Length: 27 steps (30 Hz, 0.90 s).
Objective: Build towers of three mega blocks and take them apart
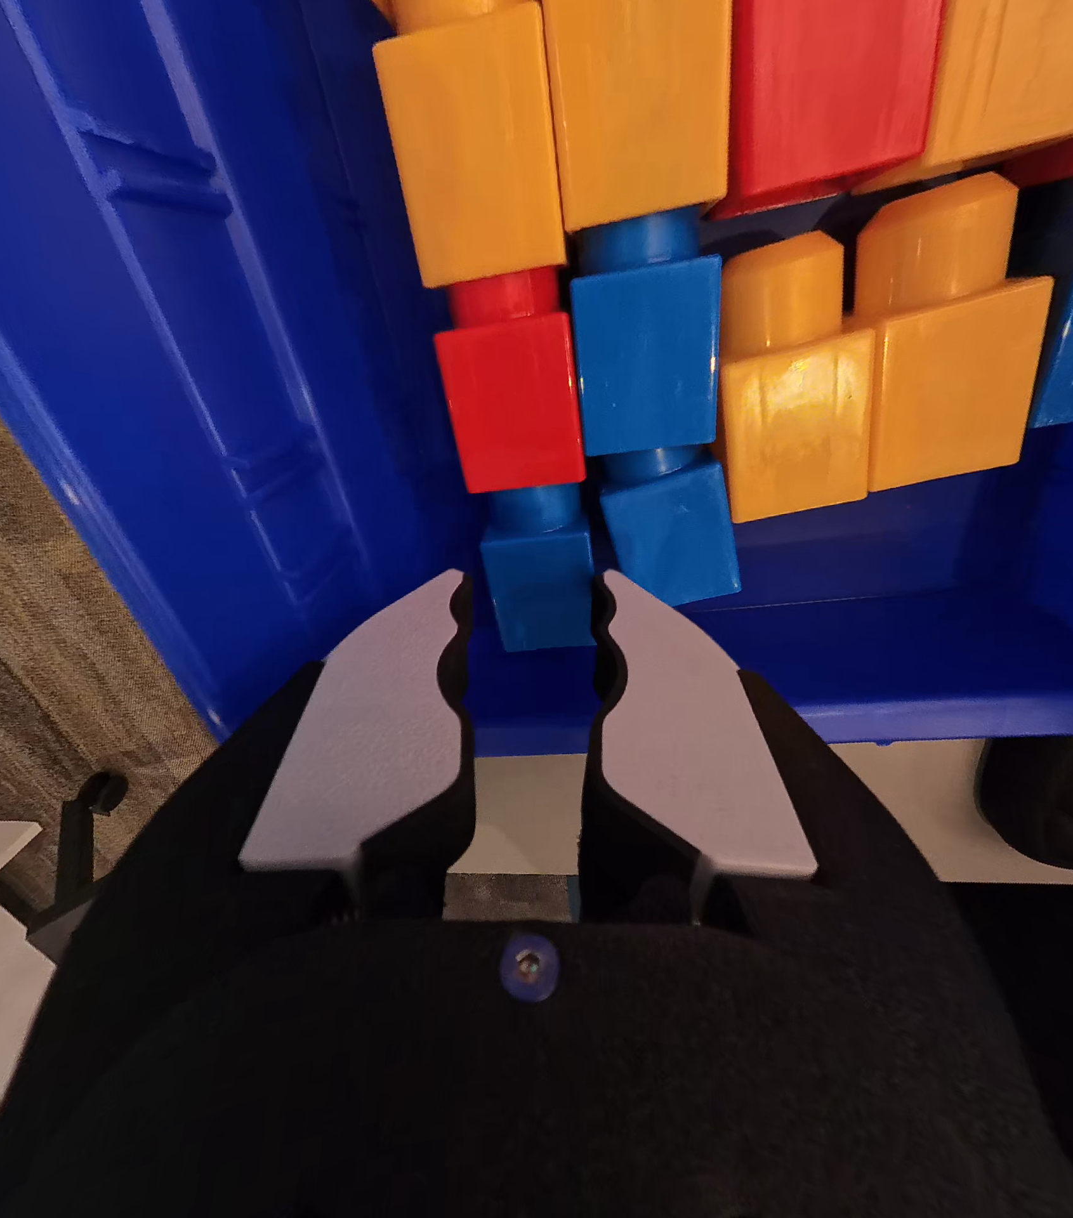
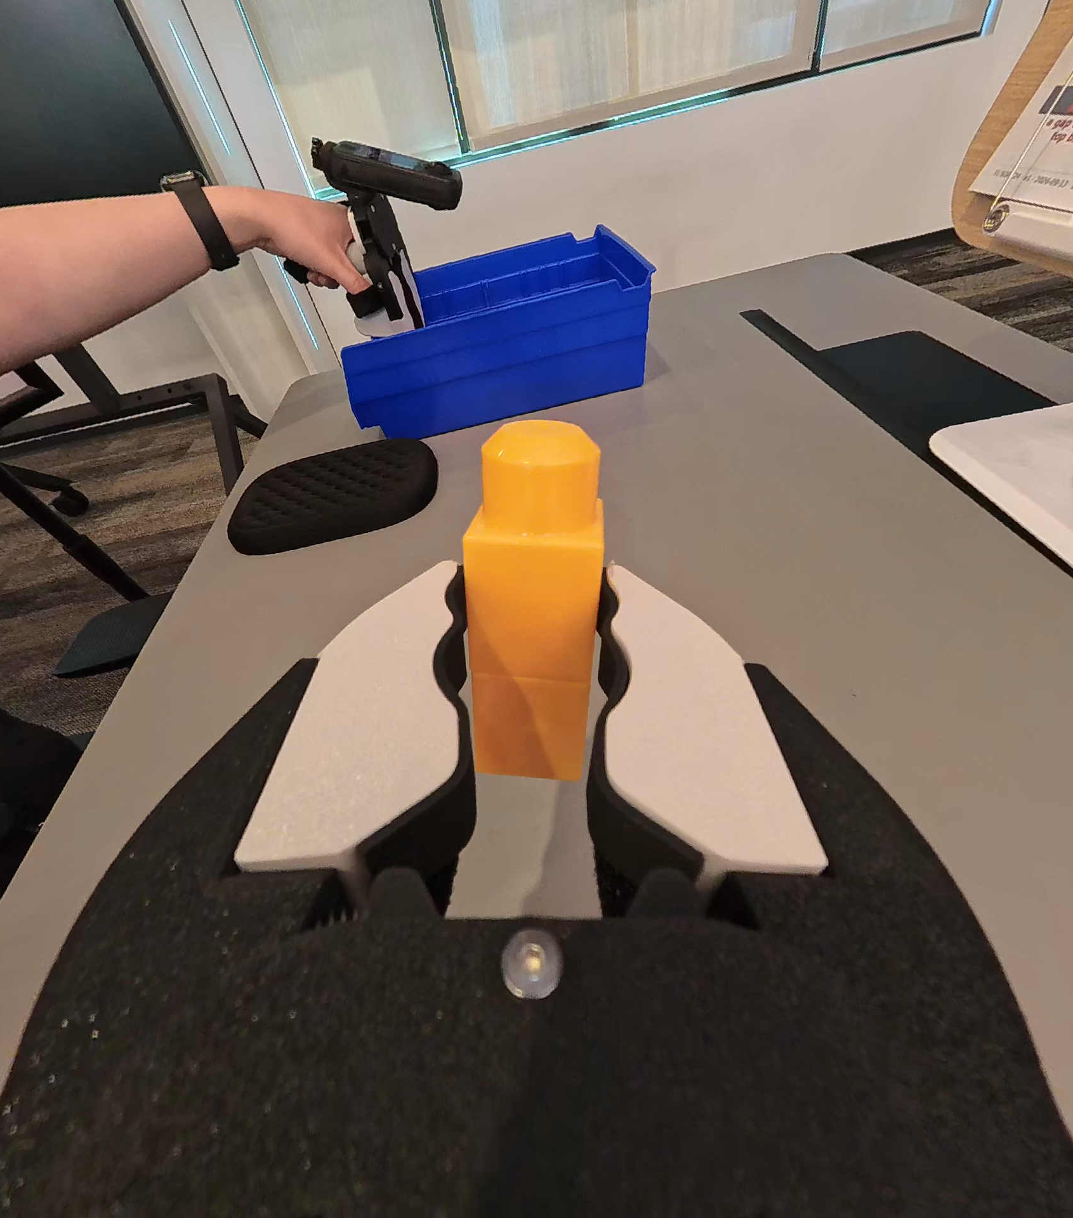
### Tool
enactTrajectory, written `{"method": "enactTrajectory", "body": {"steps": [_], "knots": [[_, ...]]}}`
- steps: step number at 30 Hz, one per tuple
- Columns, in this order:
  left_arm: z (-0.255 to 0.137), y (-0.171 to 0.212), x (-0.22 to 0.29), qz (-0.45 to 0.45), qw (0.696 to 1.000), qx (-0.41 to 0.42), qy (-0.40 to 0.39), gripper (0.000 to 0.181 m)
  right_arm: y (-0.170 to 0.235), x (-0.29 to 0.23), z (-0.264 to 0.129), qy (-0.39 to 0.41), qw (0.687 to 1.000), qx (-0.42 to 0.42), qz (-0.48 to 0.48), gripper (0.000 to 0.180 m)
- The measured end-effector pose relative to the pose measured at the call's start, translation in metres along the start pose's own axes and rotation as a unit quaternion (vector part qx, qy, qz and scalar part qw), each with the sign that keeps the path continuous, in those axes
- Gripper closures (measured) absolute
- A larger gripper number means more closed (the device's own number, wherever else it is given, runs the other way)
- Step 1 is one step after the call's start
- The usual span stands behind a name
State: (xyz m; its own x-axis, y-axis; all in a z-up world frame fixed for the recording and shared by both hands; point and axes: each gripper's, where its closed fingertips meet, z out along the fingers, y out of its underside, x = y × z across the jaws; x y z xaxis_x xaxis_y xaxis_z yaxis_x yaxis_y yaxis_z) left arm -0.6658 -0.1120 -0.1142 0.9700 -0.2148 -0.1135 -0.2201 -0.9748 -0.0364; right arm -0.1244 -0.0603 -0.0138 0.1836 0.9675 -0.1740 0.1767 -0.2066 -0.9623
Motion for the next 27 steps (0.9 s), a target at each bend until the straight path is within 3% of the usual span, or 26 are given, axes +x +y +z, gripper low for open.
{"method": "enactTrajectory", "body": {"steps": [13, 27], "knots": [[0.002, 0.007, 0.002, -0.029, 0.999, -0.024, 0.005, 0.146, 0.0, -0.002, 0.0, -0.005, 1.0, -0.002, 0.001, 0.144], [0.014, 0.016, -0.006, -0.001, 0.997, -0.063, -0.04, 0.147, -0.001, -0.002, -0.001, -0.005, 1.0, 0.001, -0.001, 0.144]]}}
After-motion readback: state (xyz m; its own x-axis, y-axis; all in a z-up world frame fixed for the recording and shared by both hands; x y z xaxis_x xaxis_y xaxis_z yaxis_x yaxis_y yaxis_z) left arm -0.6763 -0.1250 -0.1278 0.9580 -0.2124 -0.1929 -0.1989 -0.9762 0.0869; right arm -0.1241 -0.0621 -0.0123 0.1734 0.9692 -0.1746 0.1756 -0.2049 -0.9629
